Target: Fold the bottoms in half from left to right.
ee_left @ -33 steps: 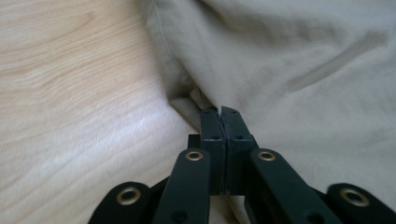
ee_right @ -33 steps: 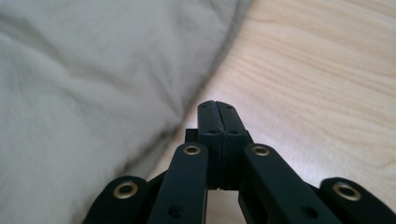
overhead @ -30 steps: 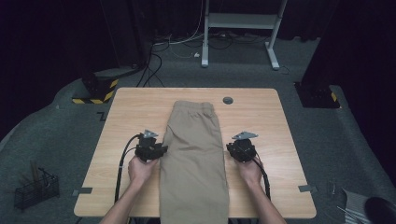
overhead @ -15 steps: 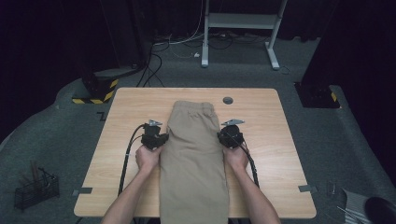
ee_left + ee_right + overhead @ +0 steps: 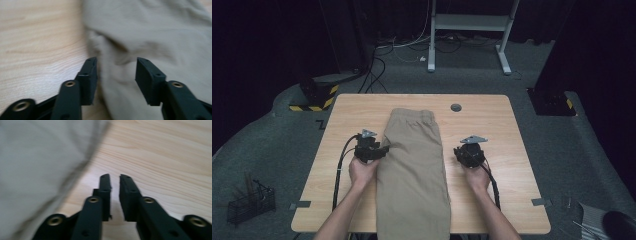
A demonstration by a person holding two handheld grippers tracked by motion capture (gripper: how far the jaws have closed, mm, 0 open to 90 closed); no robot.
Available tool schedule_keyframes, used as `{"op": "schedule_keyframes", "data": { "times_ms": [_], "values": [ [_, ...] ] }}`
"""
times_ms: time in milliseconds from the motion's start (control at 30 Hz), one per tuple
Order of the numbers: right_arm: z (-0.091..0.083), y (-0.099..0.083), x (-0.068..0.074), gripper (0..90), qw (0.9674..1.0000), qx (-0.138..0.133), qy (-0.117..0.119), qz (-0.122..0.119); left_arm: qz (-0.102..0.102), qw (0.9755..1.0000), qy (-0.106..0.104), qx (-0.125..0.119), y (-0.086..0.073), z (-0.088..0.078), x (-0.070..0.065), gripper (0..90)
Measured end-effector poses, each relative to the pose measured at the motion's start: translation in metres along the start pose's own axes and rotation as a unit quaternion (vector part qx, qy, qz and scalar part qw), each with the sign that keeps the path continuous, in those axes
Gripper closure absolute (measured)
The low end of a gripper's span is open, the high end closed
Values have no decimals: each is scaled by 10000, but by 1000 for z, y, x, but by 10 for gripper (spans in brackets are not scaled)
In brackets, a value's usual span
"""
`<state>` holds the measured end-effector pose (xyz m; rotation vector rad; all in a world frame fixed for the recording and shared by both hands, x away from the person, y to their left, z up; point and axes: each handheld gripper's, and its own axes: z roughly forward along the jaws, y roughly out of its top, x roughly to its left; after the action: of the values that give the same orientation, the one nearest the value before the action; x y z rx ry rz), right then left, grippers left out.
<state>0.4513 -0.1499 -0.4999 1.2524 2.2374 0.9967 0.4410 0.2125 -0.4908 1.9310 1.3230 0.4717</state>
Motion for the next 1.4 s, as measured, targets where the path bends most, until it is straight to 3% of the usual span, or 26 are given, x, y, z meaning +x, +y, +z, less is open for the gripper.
{"op": "schedule_keyframes", "data": {
  "times_ms": [100,233,467,667,800,900,967,1400],
  "values": [
    [-8,1,22,658,9991,-153,273,-288,277,9995,-141,-65,-6,-11,-16,439],
    [-11,-1,48,587,9966,-202,591,-544,513,9980,-375,43,-19,-20,-30,411],
    [-12,-14,77,522,9919,-140,972,-806,567,9960,-675,121,-45,-37,-44,389],
    [-24,-29,94,490,9888,-213,1109,-977,616,9952,-735,186,-69,-43,-61,383],
    [-21,-39,104,483,9875,-12,964,-1247,645,9955,-629,302,-73,-39,-64,387],
    [-17,-44,103,481,9874,101,867,-1320,601,9956,-623,371,-73,-34,-64,390],
    [-17,-46,100,480,9889,68,925,-1158,648,9955,-572,377,-71,-31,-65,393],
    [-14,-46,89,474,9929,23,781,-898,847,9941,-481,472,-55,-14,-69,396]
  ]
}}
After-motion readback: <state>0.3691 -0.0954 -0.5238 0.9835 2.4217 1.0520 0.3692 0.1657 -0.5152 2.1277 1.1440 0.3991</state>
